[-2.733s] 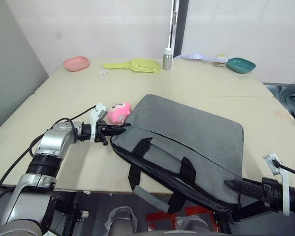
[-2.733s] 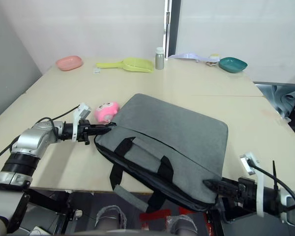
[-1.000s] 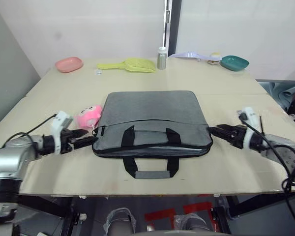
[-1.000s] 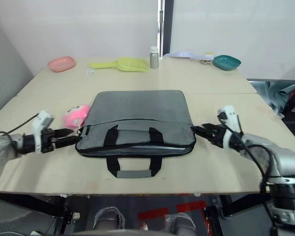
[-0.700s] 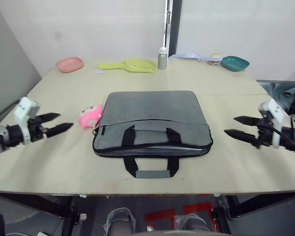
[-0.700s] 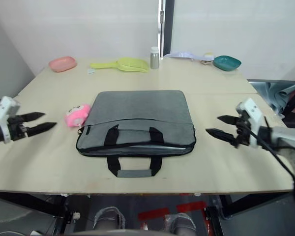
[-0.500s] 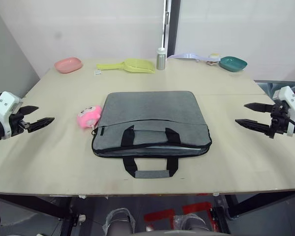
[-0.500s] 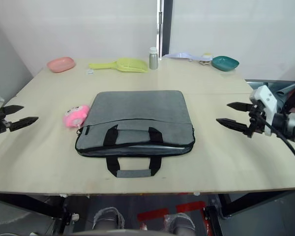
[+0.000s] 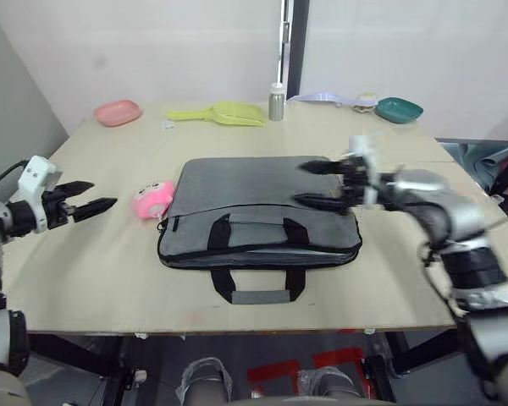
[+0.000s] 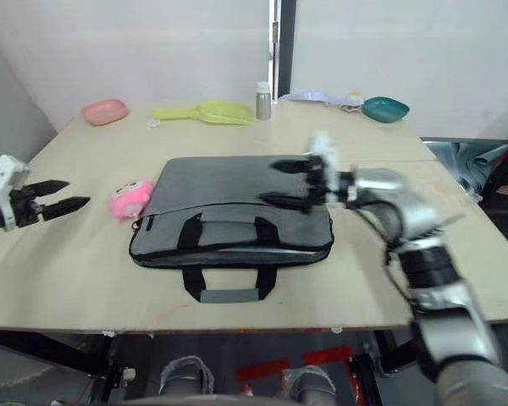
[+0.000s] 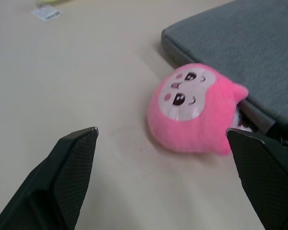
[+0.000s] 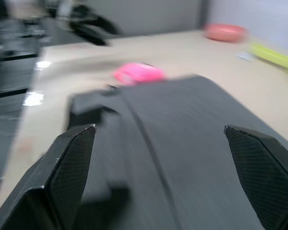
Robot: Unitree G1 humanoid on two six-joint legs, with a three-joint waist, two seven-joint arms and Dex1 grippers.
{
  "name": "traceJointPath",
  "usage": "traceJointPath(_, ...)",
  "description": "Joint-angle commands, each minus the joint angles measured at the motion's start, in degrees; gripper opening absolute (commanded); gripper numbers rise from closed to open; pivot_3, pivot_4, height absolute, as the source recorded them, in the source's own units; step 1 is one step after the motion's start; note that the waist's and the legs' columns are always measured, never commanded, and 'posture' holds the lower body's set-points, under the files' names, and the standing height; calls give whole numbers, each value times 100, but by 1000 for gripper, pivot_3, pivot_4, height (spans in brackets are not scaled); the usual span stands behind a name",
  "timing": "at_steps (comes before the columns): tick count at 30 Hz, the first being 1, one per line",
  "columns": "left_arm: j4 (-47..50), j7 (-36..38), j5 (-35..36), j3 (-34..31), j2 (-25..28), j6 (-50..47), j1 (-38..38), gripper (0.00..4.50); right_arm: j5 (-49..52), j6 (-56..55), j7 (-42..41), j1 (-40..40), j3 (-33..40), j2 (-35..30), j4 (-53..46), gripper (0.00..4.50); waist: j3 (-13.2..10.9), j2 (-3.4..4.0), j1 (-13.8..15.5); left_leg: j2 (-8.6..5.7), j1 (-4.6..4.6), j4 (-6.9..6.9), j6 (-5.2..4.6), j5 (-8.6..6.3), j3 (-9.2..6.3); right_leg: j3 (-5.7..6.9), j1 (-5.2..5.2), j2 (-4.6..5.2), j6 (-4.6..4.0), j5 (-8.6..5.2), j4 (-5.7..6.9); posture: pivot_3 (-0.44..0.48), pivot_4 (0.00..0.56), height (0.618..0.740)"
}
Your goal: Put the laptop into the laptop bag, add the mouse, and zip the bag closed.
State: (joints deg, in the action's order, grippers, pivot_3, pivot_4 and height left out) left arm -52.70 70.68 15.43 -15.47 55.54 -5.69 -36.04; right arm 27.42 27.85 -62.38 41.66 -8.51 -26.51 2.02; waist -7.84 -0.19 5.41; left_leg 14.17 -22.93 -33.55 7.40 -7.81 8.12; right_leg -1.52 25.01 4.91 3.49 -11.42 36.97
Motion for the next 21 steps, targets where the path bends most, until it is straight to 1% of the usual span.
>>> traceJointPath(1,144,-64,-19,16,0,38,-180,4500,-568,-651,78,269,-314,261,559,3008,4,-9,40,-4,-8,-1,0,0,-4,5,0,4,-6,-3,-4,0,150,740)
traceJointPath(4,180,-60,-29,83,-72,12,-298,4500,-965,-1195,92,378,-566,614,1201,1962,17,-36,56,-7,-21,2,1,-1,-15,19,-5,6,-7,-4,-26,0,150,740)
traceJointPath(7,319,-71,-76,238,-223,-107,-459,4500,-1384,-1544,-56,369,-951,928,1826,926,17,-36,42,-6,-25,2,2,-1,-23,25,-3,4,-7,-4,-23,0,150,740)
traceJointPath(9,246,-298,-278,431,-369,14,-619,4500,-1613,-1840,-111,334,-1101,1100,2282,229,17,-36,18,-5,-26,2,4,-1,-27,28,-3,4,-7,-4,-20,0,150,740)
traceJointPath(10,214,-364,-356,517,-443,41,-692,4500,-1720,-1981,-135,328,-1163,1153,2474,17,16,-35,10,-5,-25,2,4,-1,-28,28,-5,4,-7,-4,-19,0,150,740)
traceJointPath(13,79,-513,-514,681,-636,18,-939,4500,-1957,-2245,-167,340,-1244,1235,2881,17,17,-36,-5,-5,-25,-2,4,-1,-33,30,-10,5,-7,-4,-20,0,150,740)
traceJointPath(16,-210,-665,-733,882,-783,76,-1172,4500,-2146,-2397,-155,331,-1270,1245,3081,17,18,-38,-14,-5,-22,-2,4,0,-37,33,-14,3,-7,-4,-17,0,150,740)
traceJointPath(19,-624,-936,-1159,1213,-888,365,-1335,4500,-2172,-2378,-145,285,-1211,1268,2996,17,18,-38,-20,-5,-17,-5,5,0,-37,31,-16,3,-7,-4,-11,0,150,740)
traceJointPath(21,-815,-940,-1292,1330,-921,462,-1410,4500,-2173,-2331,-133,264,-1169,1267,2920,17,18,-38,-19,-5,-14,-5,5,0,-37,29,-18,3,-7,-4,-10,0,150,740)
